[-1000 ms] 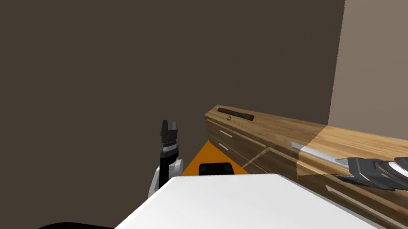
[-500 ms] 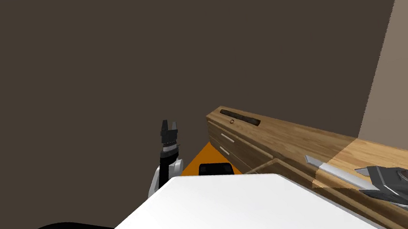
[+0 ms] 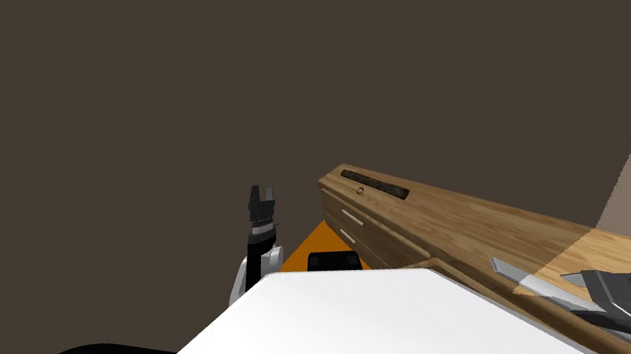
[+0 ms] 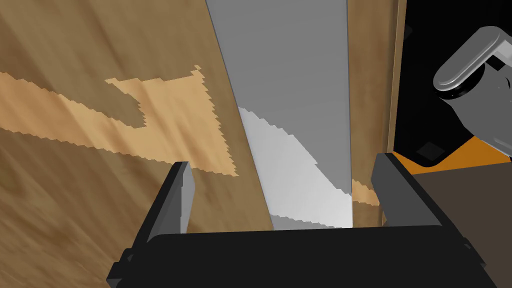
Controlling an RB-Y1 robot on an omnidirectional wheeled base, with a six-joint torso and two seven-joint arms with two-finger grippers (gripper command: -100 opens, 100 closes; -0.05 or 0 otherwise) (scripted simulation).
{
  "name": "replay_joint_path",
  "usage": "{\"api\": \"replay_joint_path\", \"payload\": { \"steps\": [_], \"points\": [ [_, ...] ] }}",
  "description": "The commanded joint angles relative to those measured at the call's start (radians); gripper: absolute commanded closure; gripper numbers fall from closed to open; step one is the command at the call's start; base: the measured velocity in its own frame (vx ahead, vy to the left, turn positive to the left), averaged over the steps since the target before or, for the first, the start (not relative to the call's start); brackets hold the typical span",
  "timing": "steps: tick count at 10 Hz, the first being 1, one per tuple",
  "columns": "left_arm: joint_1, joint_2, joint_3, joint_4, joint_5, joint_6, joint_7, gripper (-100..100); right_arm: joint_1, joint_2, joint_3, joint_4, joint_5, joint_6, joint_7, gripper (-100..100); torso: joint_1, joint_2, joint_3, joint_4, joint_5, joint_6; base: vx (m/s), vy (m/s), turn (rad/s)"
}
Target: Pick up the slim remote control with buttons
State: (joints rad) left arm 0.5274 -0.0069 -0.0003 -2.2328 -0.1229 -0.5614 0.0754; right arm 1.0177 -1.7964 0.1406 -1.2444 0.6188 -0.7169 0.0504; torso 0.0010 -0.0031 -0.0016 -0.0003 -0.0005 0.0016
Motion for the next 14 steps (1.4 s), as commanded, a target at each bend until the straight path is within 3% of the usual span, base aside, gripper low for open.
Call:
{"api": "replay_joint_path", "payload": {
  "steps": [1,2,3,4,8,9,10,14],
  "points": [
    [0.000,0.000,0.000,0.000,0.000,0.000,0.000,0,0.044,-0.006,-0.008,-0.005,-0.015,0.004,0.005,-100,0.000,0.000,0.000,0.000,0.000,0.000,0.000,0.000,0.000],
    [0.000,0.000,0.000,0.000,0.000,0.000,0.000,0,0.018,0.000,0.000,-0.001,-0.004,0.001,0.002,-100,0.001,0.001,0.001,0.000,0.000,0.000,0.000,0.000,0.000],
    [0.000,0.000,0.000,0.000,0.000,0.000,0.000,0,0.020,0.000,0.000,-0.001,-0.004,0.001,0.002,0,0.001,0.002,0.001,0.001,0.000,0.000,0.000,0.000,0.000],
    [0.000,0.000,0.000,0.000,0.000,0.000,0.000,0,0.017,0.030,0.014,-0.001,0.005,0.017,0.011,-100,0.001,0.002,0.001,0.001,0.000,0.000,0.016,-0.009,0.089],
    [0.000,0.000,0.000,0.000,0.000,0.000,0.000,0,0.010,0.100,0.045,-0.002,0.025,0.055,0.032,-100,0.000,0.000,0.000,0.000,0.000,0.000,0.028,-0.017,0.073],
    [0.000,0.000,0.000,0.000,0.000,0.000,0.000,0,0.001,0.092,0.045,0.004,0.027,0.044,0.027,-100,-0.001,0.000,0.000,0.000,-0.001,0.000,0.012,-0.007,0.009],
    [0.000,0.000,0.000,0.000,0.000,0.000,0.000,0,0.000,0.094,0.047,0.005,0.029,0.043,0.028,100,-0.002,0.001,0.000,0.000,-0.001,0.000,0.000,0.000,0.000],
    [0.000,0.000,0.000,0.000,0.000,0.000,0.000,0,0.000,0.094,0.047,0.004,0.029,0.042,0.029,100,-0.002,0.002,0.001,0.001,-0.001,0.000,0.000,0.000,0.000]
  ]
}}
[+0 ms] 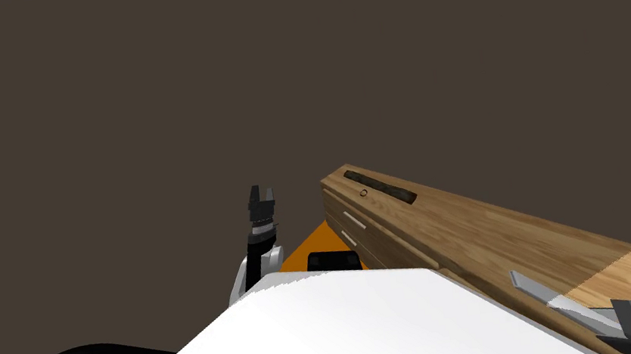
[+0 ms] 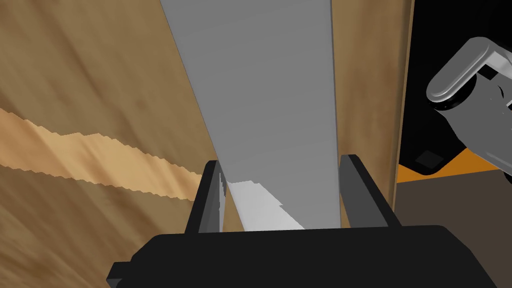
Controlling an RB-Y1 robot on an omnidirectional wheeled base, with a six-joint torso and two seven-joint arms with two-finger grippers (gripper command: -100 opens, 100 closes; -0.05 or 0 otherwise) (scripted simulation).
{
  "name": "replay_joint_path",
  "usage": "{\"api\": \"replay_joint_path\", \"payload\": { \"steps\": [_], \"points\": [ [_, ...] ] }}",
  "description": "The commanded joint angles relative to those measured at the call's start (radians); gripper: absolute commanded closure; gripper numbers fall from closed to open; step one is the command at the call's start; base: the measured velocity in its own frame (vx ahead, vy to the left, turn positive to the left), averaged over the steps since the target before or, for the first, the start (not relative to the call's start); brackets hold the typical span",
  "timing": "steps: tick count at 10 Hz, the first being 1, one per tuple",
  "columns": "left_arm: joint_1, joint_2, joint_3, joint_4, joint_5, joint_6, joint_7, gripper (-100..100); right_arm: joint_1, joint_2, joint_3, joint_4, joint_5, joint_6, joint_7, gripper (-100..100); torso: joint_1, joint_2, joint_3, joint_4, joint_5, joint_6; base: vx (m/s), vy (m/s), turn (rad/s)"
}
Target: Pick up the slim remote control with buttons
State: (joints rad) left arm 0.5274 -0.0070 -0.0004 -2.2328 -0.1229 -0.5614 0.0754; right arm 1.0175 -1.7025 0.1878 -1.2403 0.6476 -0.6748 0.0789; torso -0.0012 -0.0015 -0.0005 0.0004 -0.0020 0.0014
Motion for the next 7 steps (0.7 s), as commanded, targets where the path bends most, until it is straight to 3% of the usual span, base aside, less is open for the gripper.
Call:
{"api": "replay_joint_path", "payload": {
  "steps": [1,2,5,6,7],
  "points": [
    [0.000,0.000,0.000,0.000,0.000,0.000,0.000,0,0.000,0.000,0.000,0.000,0.000,0.000,0.000,0,0.000,0.000,0.000,0.000,0.000,0.000,0.000,0.000,0.000],
    [0.000,0.000,0.000,0.000,0.000,0.000,0.000,0,0.014,-0.034,-0.020,-0.006,-0.015,-0.009,-0.009,100,0.000,0.000,0.000,0.000,0.000,0.000,-0.015,0.007,-0.094],
    [0.000,0.000,0.000,0.000,0.000,0.000,0.000,0,0.019,-0.084,-0.043,-0.005,-0.030,-0.036,-0.023,100,0.002,0.003,0.002,0.001,0.001,0.001,-0.033,0.019,-0.083],
    [0.000,0.000,0.000,0.000,0.000,0.000,0.000,0,0.023,-0.072,-0.040,-0.005,-0.029,-0.028,-0.017,100,0.003,0.002,0.001,0.001,0.001,0.000,-0.010,0.009,-0.013],
    [0.000,0.000,0.000,0.000,0.000,0.000,0.000,0,0.025,-0.074,-0.042,-0.006,-0.031,-0.029,-0.017,0,0.002,0.001,0.001,0.000,0.001,0.000,0.000,0.000,0.000]
  ]
}}
